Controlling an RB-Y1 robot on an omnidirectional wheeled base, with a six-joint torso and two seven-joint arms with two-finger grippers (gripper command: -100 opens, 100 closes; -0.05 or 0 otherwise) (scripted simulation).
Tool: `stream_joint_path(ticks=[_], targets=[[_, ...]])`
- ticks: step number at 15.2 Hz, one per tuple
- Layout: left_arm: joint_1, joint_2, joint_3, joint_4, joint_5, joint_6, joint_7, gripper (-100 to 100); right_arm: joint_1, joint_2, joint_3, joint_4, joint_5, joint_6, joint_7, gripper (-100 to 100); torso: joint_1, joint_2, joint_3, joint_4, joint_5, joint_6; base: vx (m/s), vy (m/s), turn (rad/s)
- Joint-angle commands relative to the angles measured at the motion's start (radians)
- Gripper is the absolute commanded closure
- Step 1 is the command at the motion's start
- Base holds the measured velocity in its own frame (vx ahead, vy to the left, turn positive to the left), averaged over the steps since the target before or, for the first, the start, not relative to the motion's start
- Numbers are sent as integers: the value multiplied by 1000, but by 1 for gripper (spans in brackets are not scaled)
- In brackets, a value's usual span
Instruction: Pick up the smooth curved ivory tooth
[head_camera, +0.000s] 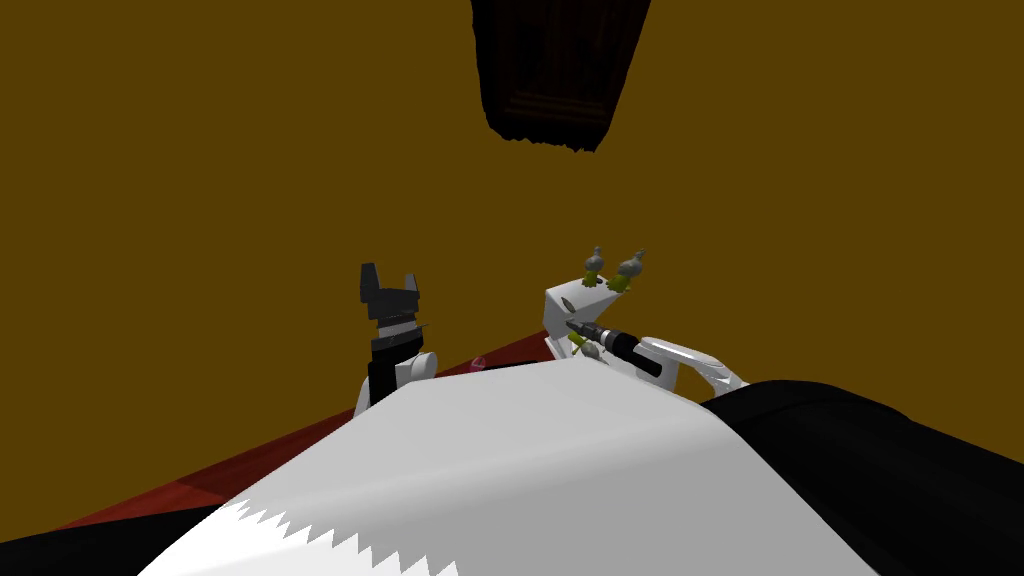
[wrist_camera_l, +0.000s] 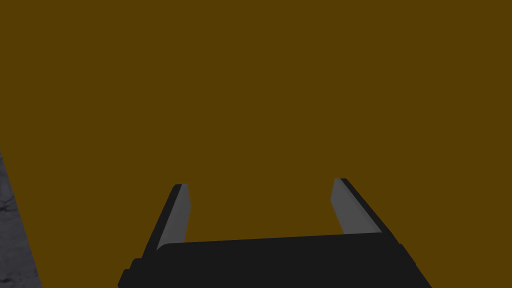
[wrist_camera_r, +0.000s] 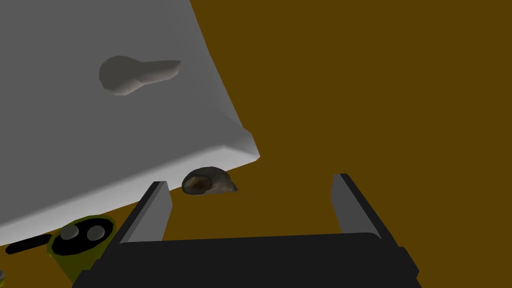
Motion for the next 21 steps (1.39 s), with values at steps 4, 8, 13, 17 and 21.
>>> stream_joint_path(ticks=[4,8,13,17,21], targets=[[0,0,0,0,0,0,0,0,22,-63,-3,22,16,41,21,-100,-1,-1,0,0,0,0,9,-5,31],[0,0,0,0,0,0,0,0,25,-70,-3,24,18,47,24,-100,-1,0,0,0,0,0,4,-2,13],[0,0,0,0,0,0,0,0,25,-70,-3,24,18,47,24,-100,-1,0,0,0,0,0,2,-1,6],[0,0,0,0,0,0,0,0,44,-123,-4,36,32,86,42,-100,0,-1,0,0,0,0,15,8,33],[0,0,0,0,0,0,0,0,56,-155,-5,44,40,110,52,-100,3,-6,-4,-1,1,0,76,54,34]])
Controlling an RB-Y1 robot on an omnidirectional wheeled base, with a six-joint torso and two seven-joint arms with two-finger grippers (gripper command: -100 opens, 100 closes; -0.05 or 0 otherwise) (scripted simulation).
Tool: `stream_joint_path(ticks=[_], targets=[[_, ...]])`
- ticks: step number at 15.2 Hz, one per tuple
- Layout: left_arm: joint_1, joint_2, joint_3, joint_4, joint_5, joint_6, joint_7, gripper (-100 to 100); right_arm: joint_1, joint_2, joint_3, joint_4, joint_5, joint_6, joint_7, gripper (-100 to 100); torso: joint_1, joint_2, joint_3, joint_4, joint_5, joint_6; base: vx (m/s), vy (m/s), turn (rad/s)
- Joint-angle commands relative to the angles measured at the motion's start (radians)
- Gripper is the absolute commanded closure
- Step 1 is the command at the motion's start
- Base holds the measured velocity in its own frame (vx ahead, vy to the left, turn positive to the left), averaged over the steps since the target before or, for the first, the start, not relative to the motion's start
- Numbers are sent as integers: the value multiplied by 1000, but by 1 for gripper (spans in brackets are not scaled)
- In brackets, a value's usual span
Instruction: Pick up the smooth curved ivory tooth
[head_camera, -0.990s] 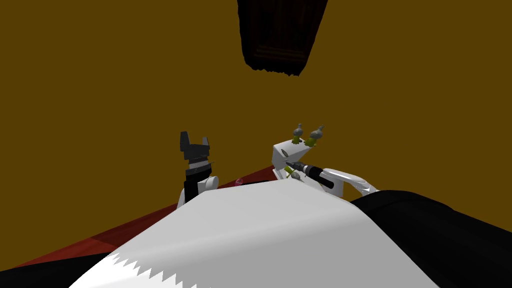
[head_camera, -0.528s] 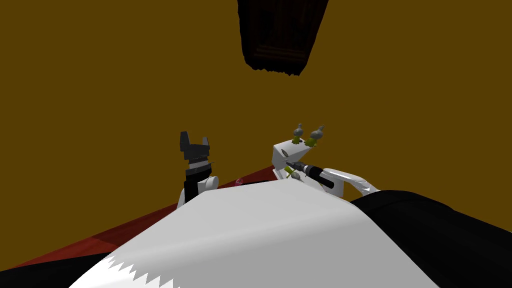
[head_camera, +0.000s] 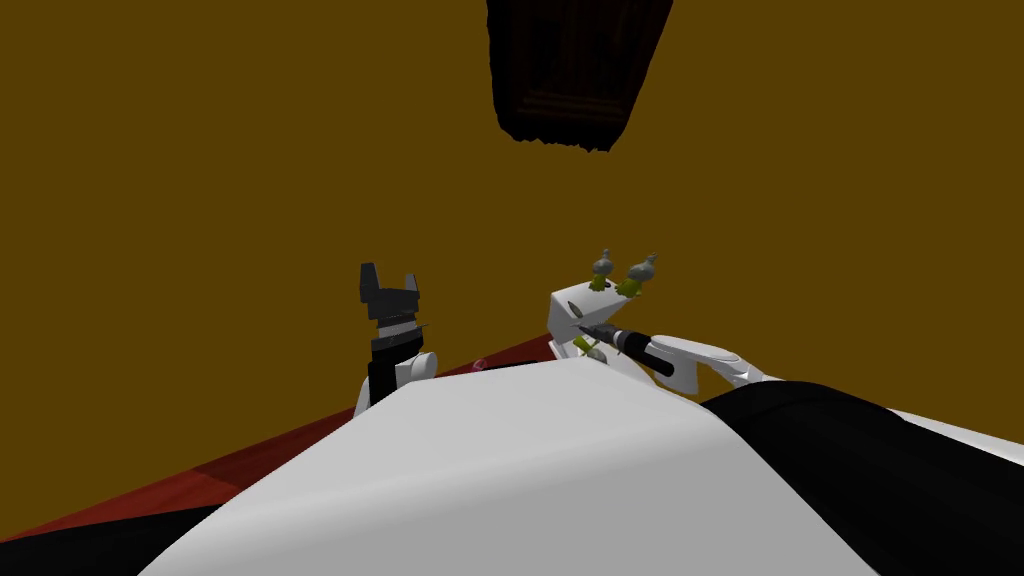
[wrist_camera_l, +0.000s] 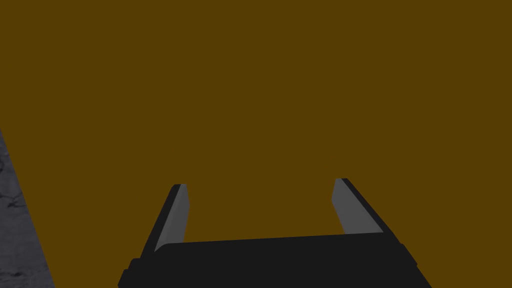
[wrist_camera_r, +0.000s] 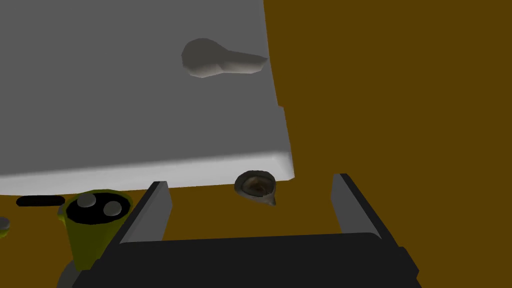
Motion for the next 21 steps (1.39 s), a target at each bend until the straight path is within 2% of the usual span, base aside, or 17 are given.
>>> stream_joint_path(ticks=[1,11,21], targets=[[0,0,0,0,0,0,0,0,15,-21,-5,4,9,18,9,-100,0,0,0,0,0,0,66,53,47],[0,0,0,0,0,0,0,0,39,-87,-7,24,27,70,32,-100,-1,1,0,0,0,0,52,44,23],[0,0,0,0,0,0,0,0,41,-92,-8,25,28,73,34,-100,-4,5,3,1,-1,0,2,0,2]])
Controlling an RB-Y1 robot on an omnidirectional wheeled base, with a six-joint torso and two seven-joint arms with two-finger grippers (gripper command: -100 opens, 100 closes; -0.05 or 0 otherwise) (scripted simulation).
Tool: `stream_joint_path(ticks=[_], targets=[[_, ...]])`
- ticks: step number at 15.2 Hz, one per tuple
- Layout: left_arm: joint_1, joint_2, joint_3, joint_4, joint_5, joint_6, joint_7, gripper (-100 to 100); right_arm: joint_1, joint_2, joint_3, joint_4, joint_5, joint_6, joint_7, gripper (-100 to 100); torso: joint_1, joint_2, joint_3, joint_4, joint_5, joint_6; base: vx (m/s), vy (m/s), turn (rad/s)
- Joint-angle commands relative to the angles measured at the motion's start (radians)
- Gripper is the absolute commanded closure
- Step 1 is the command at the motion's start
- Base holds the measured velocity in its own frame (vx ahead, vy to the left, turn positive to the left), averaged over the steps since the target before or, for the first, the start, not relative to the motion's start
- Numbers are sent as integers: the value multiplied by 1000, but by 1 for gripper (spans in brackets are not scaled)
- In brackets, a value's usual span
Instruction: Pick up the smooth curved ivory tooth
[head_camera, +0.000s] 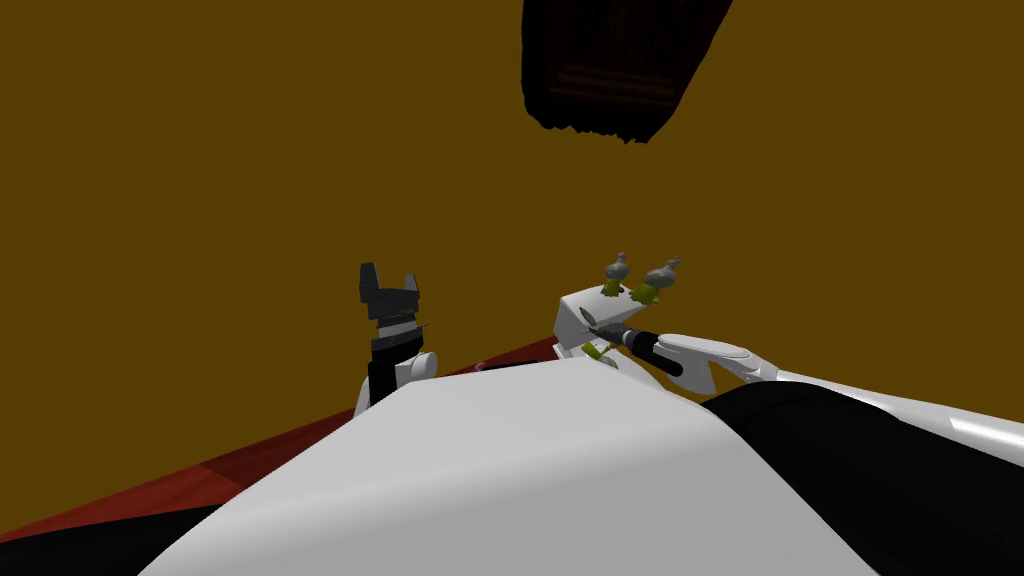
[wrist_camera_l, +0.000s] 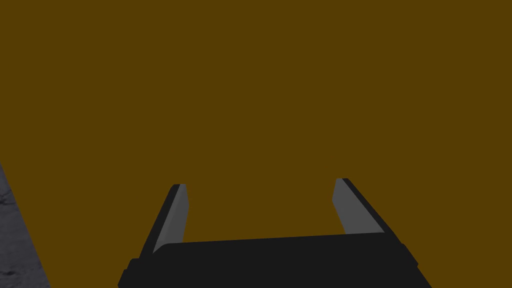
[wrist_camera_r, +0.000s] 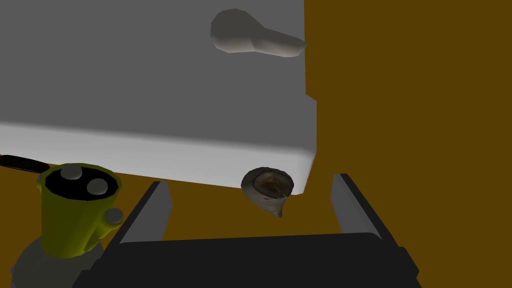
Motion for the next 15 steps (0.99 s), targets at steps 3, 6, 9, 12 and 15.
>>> stream_joint_path(ticks=[3,6,9,12,15], targets=[[0,0,0,0,0,0,0,0,0,0,0,0,0,0,0,-100,0,1,0,0,0,0,-4,4,-15],[0,0,0,0,0,0,0,0,7,-19,-1,6,2,17,5,-100,0,0,0,0,0,0,11,-9,38],[0,0,0,0,0,0,0,0,7,-20,-1,6,2,18,6,-100,0,0,0,0,0,0,6,-4,18],[0,0,0,0,0,0,0,0,7,-20,-1,6,2,18,6,-100,0,1,0,0,0,0,-5,5,-17],[0,0,0,0,0,0,0,0,7,-20,-1,6,2,18,6,-100,0,1,0,0,0,0,-1,1,-4]])
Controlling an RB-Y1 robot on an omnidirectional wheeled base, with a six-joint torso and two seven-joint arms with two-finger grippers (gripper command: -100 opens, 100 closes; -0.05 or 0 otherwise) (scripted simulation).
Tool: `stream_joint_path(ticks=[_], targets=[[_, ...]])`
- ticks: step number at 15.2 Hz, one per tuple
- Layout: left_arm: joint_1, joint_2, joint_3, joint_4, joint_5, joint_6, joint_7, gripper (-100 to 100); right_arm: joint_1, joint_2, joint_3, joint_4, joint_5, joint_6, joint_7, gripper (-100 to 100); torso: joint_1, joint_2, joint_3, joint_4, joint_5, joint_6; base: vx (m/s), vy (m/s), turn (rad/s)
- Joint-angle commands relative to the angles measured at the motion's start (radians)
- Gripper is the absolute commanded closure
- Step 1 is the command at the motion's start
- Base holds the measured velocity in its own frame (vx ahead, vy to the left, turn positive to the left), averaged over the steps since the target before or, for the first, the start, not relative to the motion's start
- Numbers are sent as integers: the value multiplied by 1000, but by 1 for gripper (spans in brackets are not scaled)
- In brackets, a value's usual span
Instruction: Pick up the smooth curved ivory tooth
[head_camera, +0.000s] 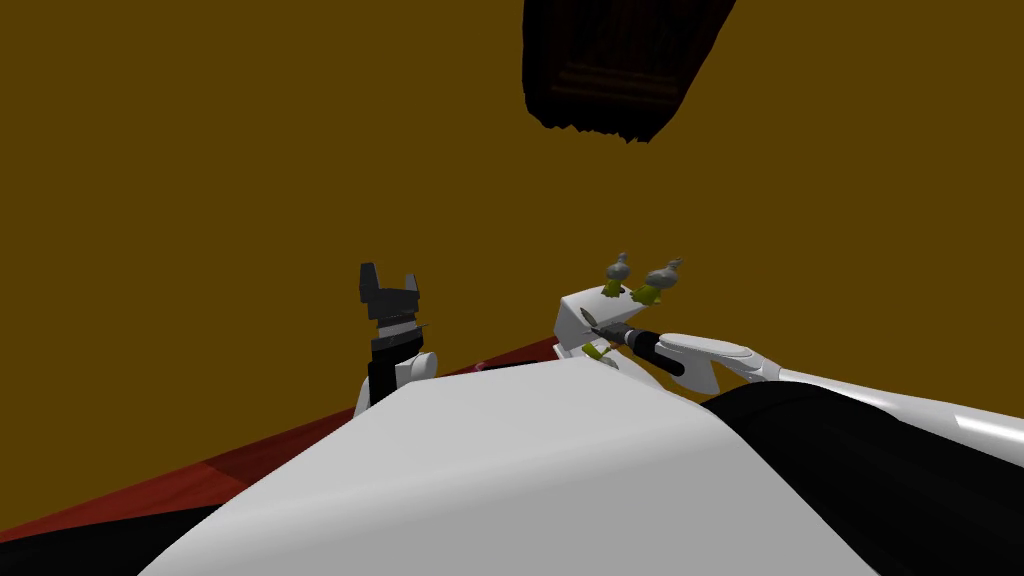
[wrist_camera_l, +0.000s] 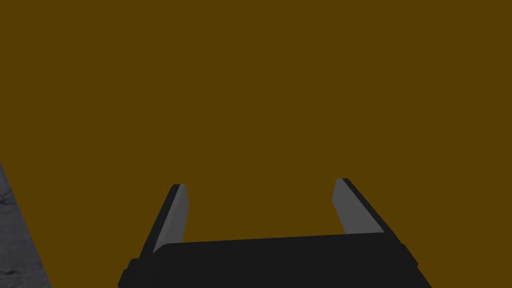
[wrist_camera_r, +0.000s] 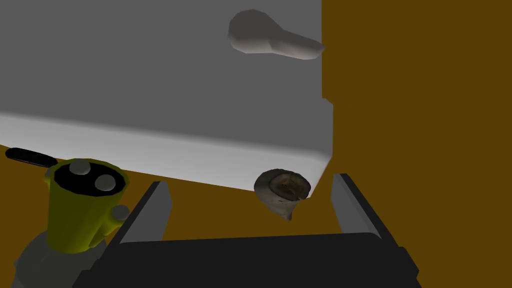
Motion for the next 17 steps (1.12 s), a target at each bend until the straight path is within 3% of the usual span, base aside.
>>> stream_joint_path(ticks=[1,17], targets=[[0,0,0,0,0,0,0,0,0,0,0,0,0,0,0,-100,0,0,0,0,0,0,0,0,0],[0,0,0,0,0,0,0,0,3,-6,-1,3,-3,10,0,-100,0,0,0,0,0,0,1,-1,4]])
